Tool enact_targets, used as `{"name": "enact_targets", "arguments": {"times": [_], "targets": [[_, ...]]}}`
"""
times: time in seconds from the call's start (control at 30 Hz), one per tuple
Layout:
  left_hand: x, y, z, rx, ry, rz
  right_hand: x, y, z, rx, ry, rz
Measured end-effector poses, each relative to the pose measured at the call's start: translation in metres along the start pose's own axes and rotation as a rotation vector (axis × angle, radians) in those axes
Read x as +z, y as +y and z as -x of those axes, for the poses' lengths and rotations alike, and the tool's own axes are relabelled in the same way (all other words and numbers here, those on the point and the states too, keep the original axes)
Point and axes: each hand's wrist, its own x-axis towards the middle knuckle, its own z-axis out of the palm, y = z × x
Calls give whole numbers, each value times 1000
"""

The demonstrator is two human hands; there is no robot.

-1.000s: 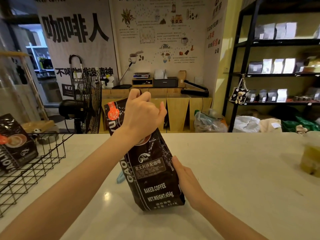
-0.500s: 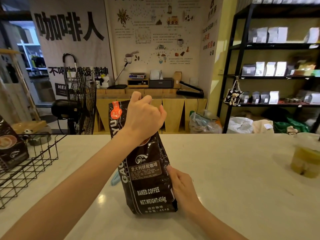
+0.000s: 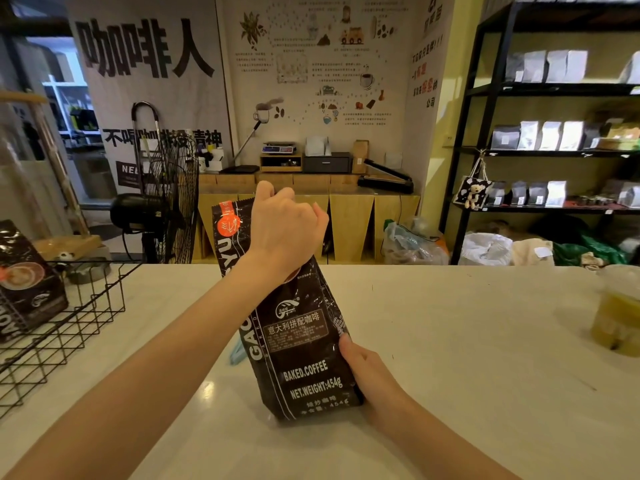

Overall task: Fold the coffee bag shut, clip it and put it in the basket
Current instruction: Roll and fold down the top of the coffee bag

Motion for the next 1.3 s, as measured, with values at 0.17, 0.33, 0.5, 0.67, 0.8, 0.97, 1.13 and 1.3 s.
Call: {"name": "enact_targets", "arguments": {"times": [0.17, 0.33, 0.5, 0.67, 0.8, 0.97, 1.13, 1.3], "targets": [[-1, 0, -1, 7, -13, -14, -4, -4, -2, 37, -53, 18], [-3, -4, -3, -18, -69, -50, -4, -14, 3, -319, 181, 97], [-1, -6, -3, -75, -118, -54, 4, -1, 12, -623, 315, 375], [-1, -12, -1, -129, -221, 44, 14, -2, 11, -534, 284, 207], [0, -22, 3, -178, -215, 70, 17, -9, 12, -502, 257, 117], [3, -32, 4, -209, -187, 62, 17, -14, 12, -464, 209, 12], [4, -30, 4, -217, -185, 80, 16, -14, 10, -433, 205, -45], [2, -26, 6, -236, -198, 101, 14, -19, 11, -474, 227, 18]]}}
